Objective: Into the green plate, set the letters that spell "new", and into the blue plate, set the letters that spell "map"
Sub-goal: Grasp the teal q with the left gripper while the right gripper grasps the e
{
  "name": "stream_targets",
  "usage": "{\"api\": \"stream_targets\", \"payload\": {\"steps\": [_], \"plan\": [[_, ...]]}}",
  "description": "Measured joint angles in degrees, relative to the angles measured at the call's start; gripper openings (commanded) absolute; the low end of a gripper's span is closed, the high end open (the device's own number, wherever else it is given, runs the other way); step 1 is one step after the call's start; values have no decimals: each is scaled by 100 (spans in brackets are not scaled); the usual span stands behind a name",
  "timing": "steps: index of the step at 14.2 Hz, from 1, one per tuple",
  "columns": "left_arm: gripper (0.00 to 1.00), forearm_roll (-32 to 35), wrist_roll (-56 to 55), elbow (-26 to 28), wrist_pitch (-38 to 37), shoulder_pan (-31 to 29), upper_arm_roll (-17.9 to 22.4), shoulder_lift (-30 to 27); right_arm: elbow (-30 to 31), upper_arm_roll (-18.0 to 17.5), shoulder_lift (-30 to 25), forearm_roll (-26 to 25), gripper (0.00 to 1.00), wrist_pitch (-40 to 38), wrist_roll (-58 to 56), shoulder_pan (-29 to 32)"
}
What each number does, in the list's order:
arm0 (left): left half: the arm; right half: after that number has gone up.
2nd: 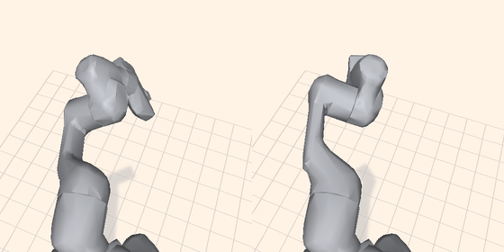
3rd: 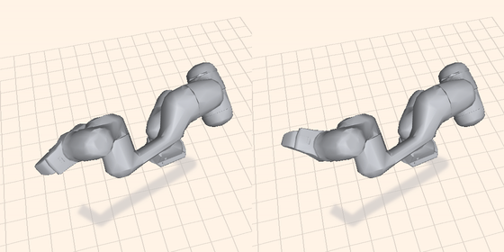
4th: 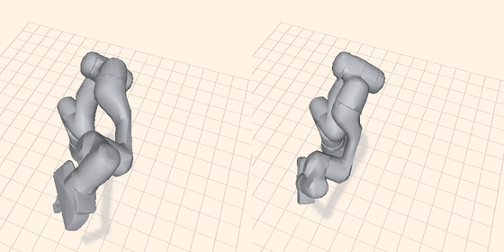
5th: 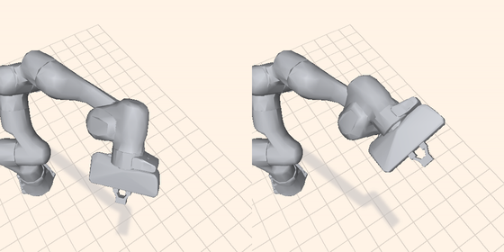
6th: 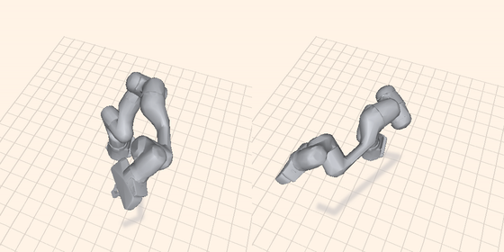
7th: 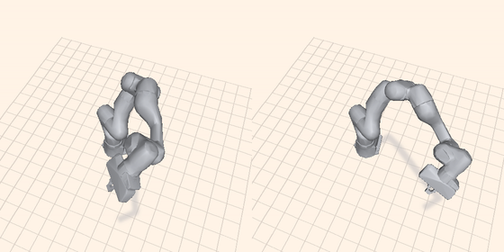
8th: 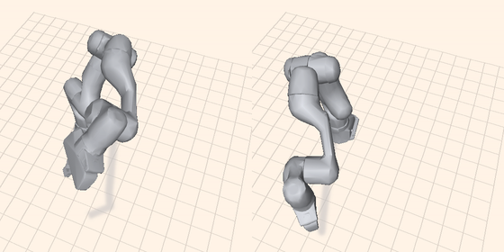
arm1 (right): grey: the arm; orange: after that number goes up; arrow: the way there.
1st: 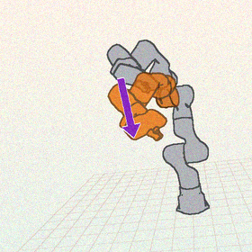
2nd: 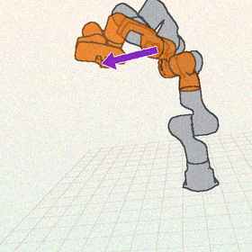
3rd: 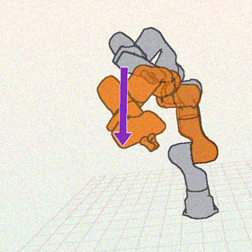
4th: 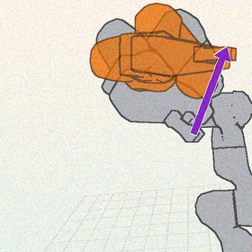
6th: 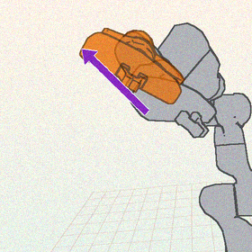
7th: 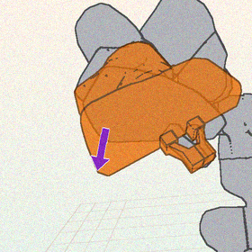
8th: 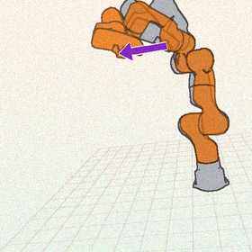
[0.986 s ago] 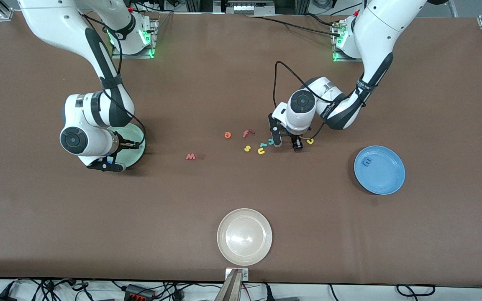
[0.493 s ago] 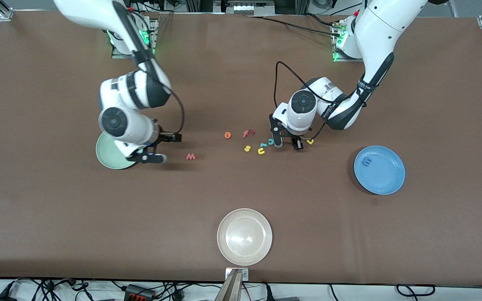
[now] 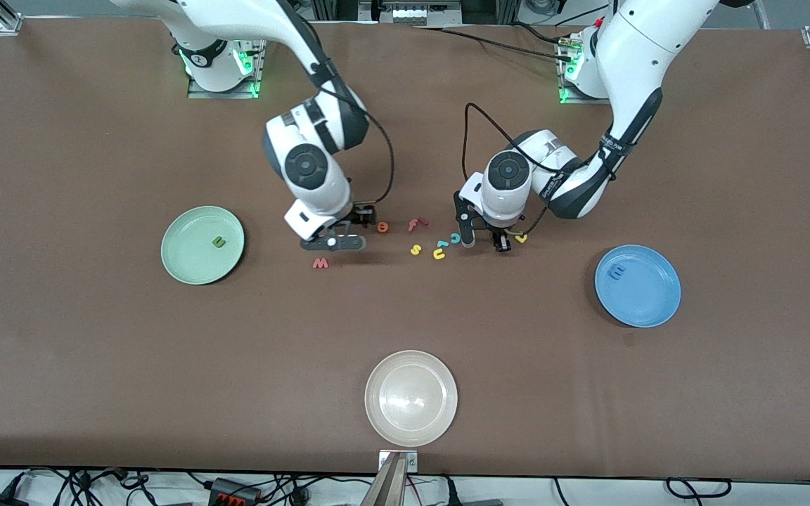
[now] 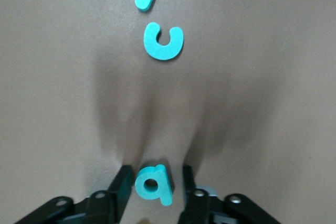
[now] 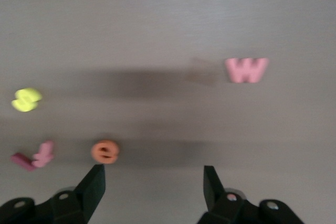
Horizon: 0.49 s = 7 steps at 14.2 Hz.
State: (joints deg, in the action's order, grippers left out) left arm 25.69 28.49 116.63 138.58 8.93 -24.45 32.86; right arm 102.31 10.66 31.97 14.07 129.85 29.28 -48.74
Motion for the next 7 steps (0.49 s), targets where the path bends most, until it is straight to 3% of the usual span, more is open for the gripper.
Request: {"api": "stream_targets", "payload": {"steps": [2, 7], "plan": [[8, 26, 0, -8, -15, -2, 12, -10, -244, 1, 212, 0, 75, 0, 225, -165], [6, 30, -5, -45, -299, -40, 32, -67, -382, 1, 613, 0, 71, 208, 357, -367]]}}
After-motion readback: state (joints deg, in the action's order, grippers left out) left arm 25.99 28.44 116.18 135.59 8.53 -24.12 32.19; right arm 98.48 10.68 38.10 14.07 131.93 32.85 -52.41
